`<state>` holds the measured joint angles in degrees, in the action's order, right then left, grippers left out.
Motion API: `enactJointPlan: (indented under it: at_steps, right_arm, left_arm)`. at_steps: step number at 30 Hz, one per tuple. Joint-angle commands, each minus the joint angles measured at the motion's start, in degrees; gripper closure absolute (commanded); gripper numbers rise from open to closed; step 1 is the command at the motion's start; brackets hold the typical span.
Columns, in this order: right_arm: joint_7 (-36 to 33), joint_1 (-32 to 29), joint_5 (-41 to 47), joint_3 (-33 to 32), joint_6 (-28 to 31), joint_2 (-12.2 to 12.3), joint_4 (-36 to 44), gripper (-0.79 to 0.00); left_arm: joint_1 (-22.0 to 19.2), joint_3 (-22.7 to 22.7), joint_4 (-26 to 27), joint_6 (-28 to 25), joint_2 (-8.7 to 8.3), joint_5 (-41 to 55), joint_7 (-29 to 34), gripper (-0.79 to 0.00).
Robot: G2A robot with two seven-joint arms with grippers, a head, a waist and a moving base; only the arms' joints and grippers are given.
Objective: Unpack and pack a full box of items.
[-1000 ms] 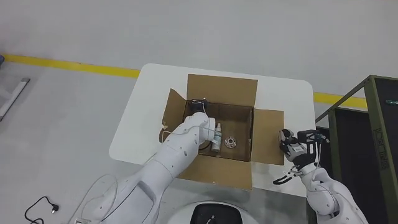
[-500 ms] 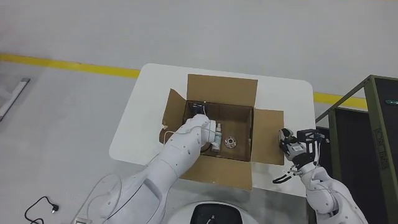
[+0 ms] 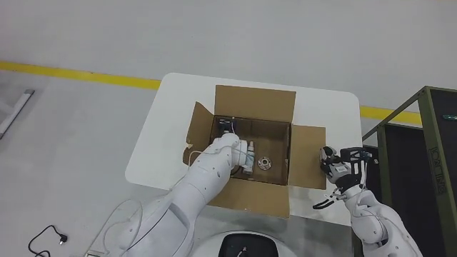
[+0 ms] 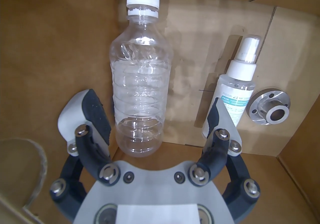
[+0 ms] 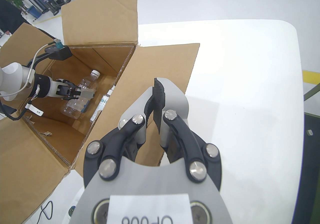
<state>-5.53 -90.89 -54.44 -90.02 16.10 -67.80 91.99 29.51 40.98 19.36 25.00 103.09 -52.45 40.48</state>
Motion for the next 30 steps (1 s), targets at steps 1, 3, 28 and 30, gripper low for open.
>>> enactJointPlan:
  at_steps: [1, 3, 28, 30]
  right_arm:
    - [0.0, 0.1, 0.0, 0.0, 0.0, 0.0, -0.1, 0.000]
    - [-0.1, 0.2, -0.1, 0.0, 0.0, 0.0, -0.2, 0.000]
    - [0.0, 0.9, -0.1, 0.0, 0.0, 0.1, -0.7, 0.000]
    - [0.0, 0.9, -0.1, 0.0, 0.0, 0.1, -0.7, 0.000]
  left_arm:
    - [0.1, 0.0, -0.6, -0.3, 0.22, 0.0, -0.5, -0.785]
    - [0.1, 0.2, -1.3, -0.7, 0.38, 0.2, -1.1, -0.785]
    - [-0.2, 0.8, -5.4, -1.4, 2.02, -0.5, -5.2, -0.785]
    - [-0.2, 0.9, -5.3, -1.6, 2.15, -0.6, -5.0, -0.785]
